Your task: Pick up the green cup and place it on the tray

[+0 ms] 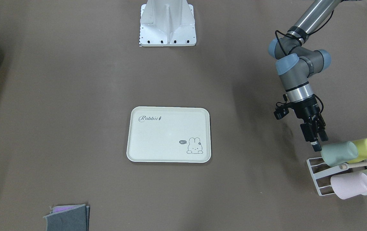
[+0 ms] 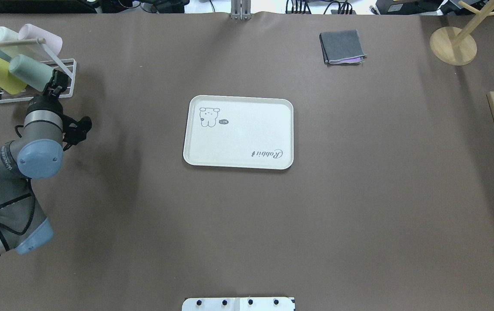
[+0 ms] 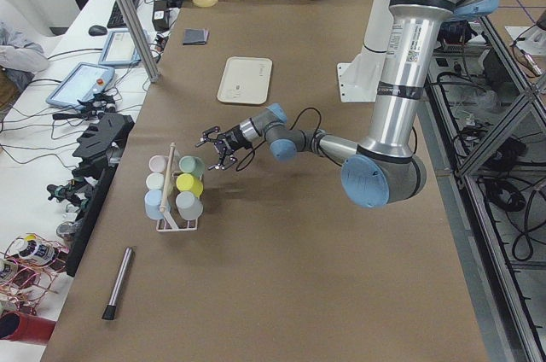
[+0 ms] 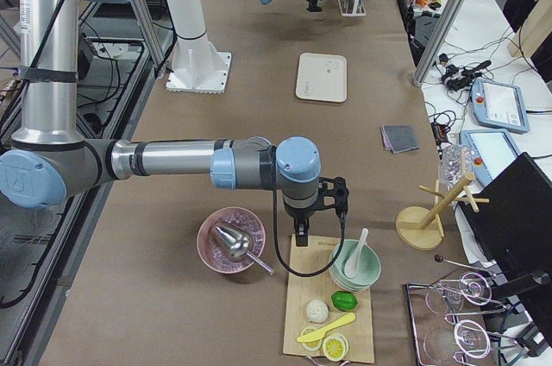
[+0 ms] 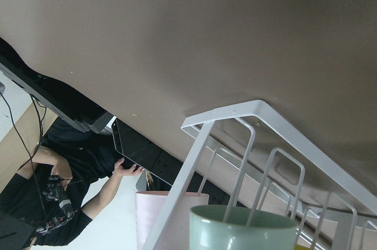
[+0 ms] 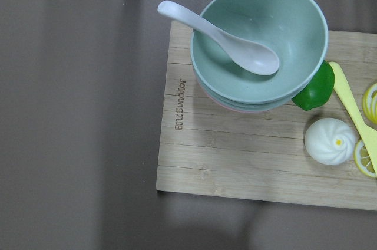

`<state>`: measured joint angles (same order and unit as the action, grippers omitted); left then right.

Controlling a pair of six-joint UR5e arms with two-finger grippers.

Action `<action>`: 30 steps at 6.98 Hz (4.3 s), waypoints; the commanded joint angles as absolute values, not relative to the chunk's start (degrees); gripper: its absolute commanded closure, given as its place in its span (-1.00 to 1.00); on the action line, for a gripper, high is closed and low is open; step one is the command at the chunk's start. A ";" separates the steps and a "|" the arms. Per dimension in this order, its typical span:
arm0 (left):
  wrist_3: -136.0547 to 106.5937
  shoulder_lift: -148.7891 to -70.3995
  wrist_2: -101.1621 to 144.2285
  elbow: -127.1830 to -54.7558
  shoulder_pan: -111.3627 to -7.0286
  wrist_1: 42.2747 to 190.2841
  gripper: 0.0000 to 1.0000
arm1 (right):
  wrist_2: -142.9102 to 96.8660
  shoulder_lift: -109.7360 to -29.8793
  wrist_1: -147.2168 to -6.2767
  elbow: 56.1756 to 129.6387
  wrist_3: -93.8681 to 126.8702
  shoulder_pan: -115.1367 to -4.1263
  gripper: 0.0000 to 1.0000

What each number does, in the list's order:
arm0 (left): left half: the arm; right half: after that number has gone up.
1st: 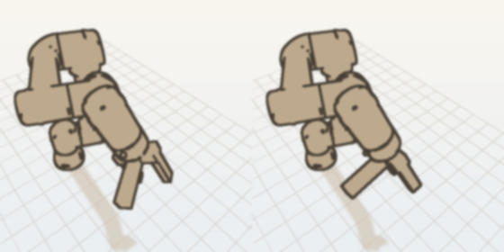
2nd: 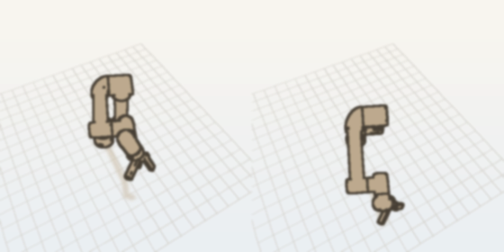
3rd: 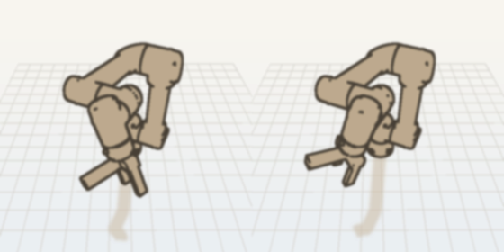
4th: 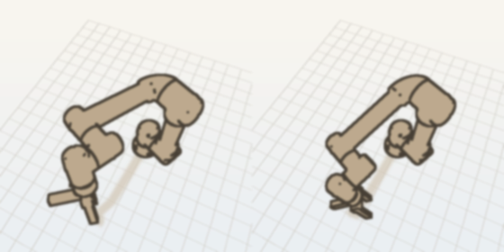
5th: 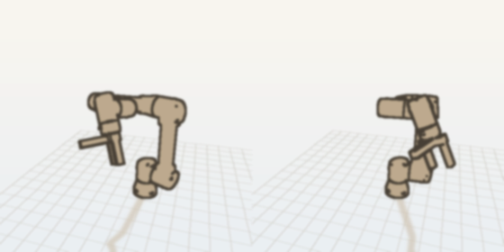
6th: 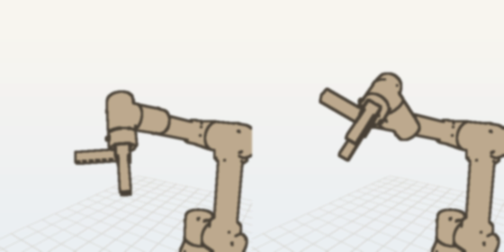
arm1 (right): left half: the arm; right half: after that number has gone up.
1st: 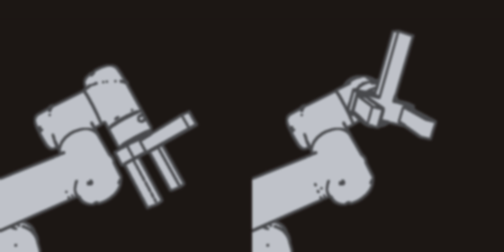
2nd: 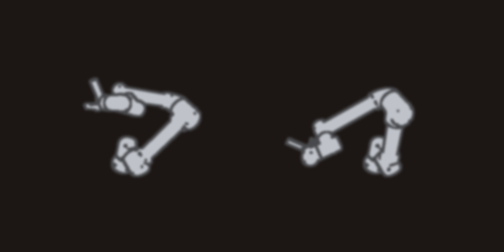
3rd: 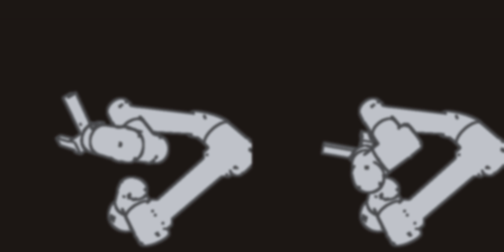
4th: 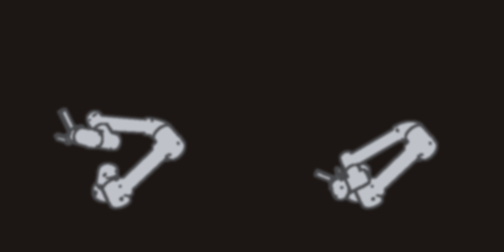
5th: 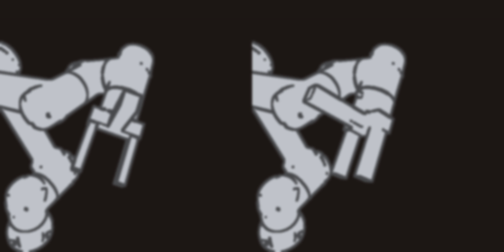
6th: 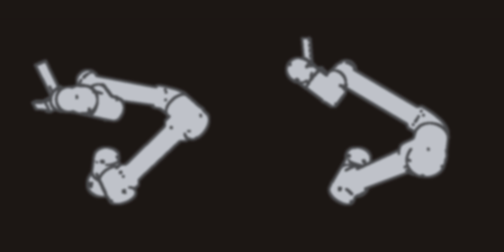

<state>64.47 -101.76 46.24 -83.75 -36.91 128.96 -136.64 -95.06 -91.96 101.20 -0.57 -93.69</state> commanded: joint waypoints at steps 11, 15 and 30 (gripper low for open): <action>64.78 -104.59 46.23 -79.02 -39.29 129.99 -0.93 | -131.39 -95.71 -92.11 102.22 0.62 -90.35 -1.00; 64.78 -104.77 46.23 -76.11 -39.37 133.24 -0.93 | -131.57 -95.71 -91.84 101.34 0.62 -90.35 -1.00; 69.43 -106.61 45.79 -74.79 -39.73 134.47 -0.72 | -132.54 -95.80 -92.11 101.25 0.62 -90.35 -1.00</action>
